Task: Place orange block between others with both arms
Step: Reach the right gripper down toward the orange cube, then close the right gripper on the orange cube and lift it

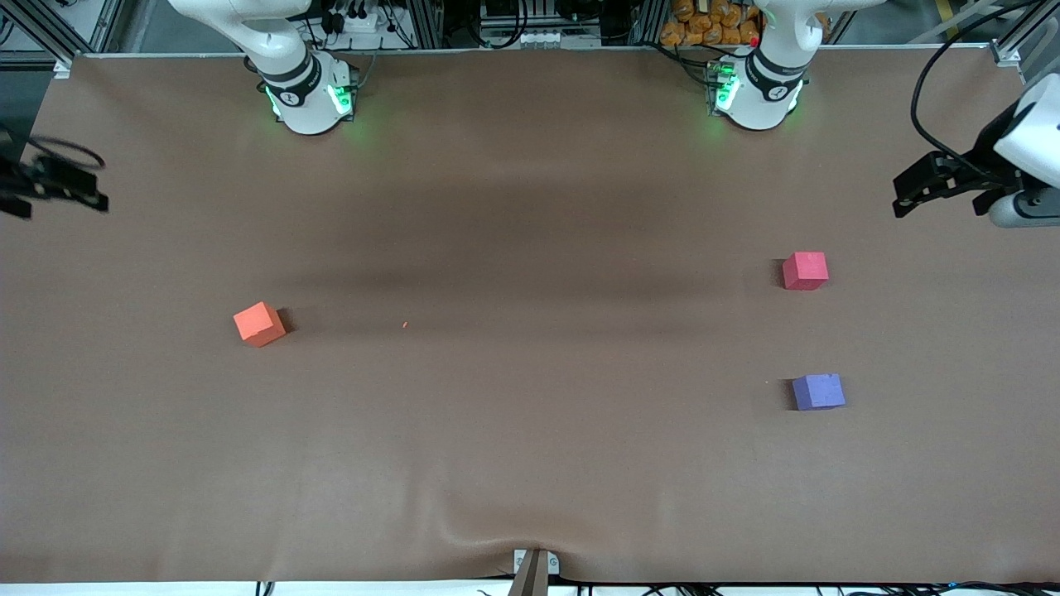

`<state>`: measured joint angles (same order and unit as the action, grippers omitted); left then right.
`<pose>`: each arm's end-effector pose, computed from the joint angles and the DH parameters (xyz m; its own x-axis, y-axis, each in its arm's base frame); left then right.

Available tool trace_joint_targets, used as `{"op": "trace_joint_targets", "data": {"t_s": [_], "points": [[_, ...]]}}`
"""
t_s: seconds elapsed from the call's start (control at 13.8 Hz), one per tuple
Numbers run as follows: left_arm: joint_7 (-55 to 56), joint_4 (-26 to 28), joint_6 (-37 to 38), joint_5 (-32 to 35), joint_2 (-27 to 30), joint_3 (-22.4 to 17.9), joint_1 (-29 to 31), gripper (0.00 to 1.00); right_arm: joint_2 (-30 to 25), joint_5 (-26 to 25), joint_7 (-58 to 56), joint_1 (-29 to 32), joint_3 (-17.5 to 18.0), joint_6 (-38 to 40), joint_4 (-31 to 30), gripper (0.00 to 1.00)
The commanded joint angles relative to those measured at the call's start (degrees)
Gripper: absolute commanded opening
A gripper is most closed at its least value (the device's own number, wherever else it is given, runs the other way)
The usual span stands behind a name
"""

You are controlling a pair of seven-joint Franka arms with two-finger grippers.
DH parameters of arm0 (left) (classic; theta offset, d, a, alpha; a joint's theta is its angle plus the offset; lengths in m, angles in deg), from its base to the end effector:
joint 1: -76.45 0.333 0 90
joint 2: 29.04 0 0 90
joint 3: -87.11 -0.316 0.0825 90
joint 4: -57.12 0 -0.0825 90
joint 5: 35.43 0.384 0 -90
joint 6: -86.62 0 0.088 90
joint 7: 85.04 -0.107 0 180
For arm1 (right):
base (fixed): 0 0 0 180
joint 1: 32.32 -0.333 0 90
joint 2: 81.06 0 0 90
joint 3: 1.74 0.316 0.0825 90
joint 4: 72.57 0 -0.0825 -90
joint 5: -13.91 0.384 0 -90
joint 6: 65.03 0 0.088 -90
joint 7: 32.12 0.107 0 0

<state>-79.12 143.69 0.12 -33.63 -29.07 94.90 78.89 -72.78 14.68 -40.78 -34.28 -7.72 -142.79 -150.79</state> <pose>0.5468 -0.0476 0.6470 0.9999 0.0118 0.0015 0.0119 -0.9994 -0.0313 0.5749 -0.0338 0.6209 0.9852 0.0833 -0.1497 0.0811 -0.9965 -0.0212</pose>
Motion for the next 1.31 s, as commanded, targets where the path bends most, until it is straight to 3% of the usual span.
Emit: {"op": "trace_joint_targets", "data": {"t_s": [0.0, 0.29, 0.58, 0.73, 1.24], "points": [[-1.34, -0.44, 1.59, -1.09, 0.82, 0.46, 0.91, 1.0, 3.39, 0.64, -0.84, 0.73, 0.52, -4.67, -2.99, 1.0], [-1.43, -0.44, 4.05, -1.09, 1.08, 0.82, 0.73, 1.0, 9.29, 0.73, -0.92, 0.56, 0.61, -14.94, -8.07, 1.0], [-1.26, -0.52, 4.75, -1.09, 1.26, 0.99, 0.73, 1.0, 12.54, 0.73, -2.58, 0.29, 0.7, -26.19, -17.92, 1.0], [-0.03, -1.4, 4.75, -1.09, 1.26, 1.17, 0.56, 1.0, 16.14, 0.73, -6.53, 0.47, 0.7, -30.33, -19.33, 1.0], [-0.47, -2.37, 5.19, -1.18, 1.17, 1.78, 0.56, 1.0, 25.2, 0.81, -16.73, 0.29, 0.79, -33.85, -19.43, 1.0]]}}
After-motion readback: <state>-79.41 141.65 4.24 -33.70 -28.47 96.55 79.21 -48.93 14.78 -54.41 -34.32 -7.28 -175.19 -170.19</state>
